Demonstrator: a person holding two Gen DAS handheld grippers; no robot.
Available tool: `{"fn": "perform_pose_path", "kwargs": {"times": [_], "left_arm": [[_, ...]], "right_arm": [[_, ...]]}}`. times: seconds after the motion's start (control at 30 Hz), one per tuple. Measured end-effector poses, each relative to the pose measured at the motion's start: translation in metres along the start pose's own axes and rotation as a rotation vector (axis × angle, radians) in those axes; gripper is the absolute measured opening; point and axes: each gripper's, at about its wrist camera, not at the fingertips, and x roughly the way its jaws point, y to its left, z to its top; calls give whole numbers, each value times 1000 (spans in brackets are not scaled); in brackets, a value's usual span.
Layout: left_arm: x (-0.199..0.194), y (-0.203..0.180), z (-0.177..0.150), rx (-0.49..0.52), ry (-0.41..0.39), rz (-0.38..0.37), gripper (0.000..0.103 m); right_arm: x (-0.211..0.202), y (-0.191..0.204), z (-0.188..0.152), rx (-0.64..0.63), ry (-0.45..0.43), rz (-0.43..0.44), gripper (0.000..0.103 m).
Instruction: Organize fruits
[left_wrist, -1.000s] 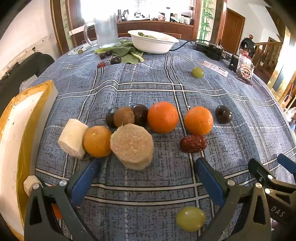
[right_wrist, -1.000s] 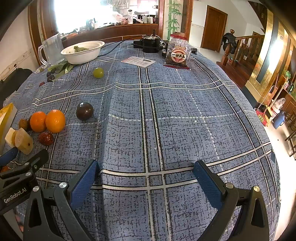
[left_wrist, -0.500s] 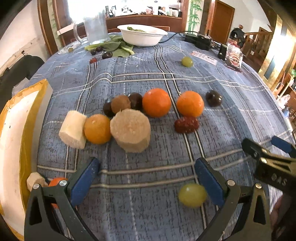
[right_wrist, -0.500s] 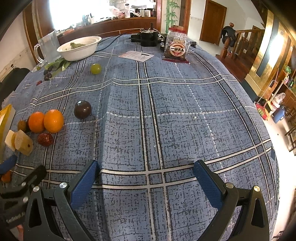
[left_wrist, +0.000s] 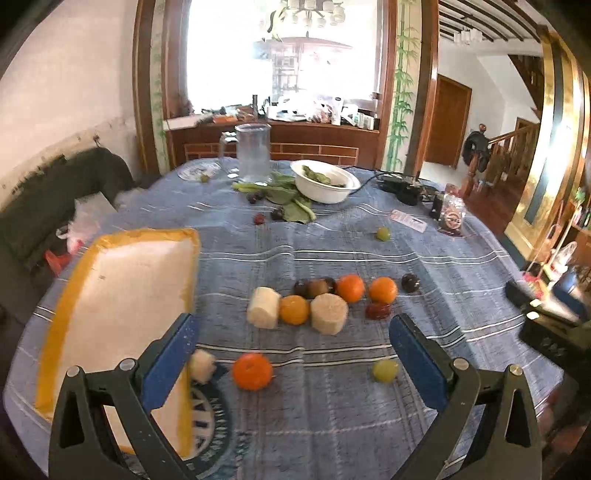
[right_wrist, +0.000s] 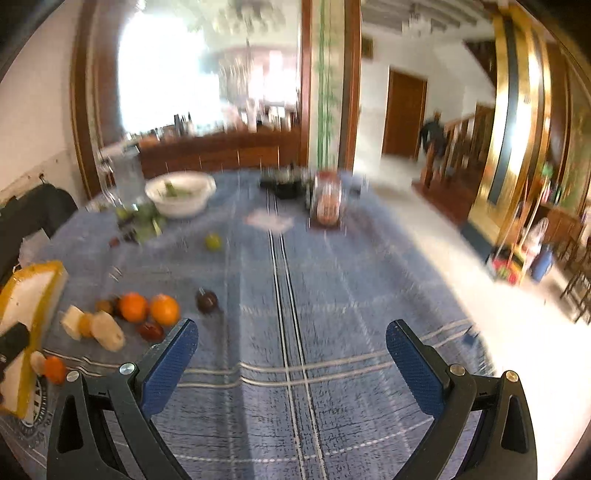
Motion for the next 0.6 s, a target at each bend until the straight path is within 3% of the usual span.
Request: {"fn": "perform_pose_path", "kwargs": {"times": [0.13,0.3,0.6], "left_arm": [[-11,7,-2,8,-25,38,103],[-20,15,-2,14,-37,41,103],[-17,16,-3,56,-32,69,103]], "right_arm": [[-30,22,2,-84,-140,-60,102],[-46,37,2,-101,-226,0,102],[-32,58,-9,-145,-99,173,102]]}}
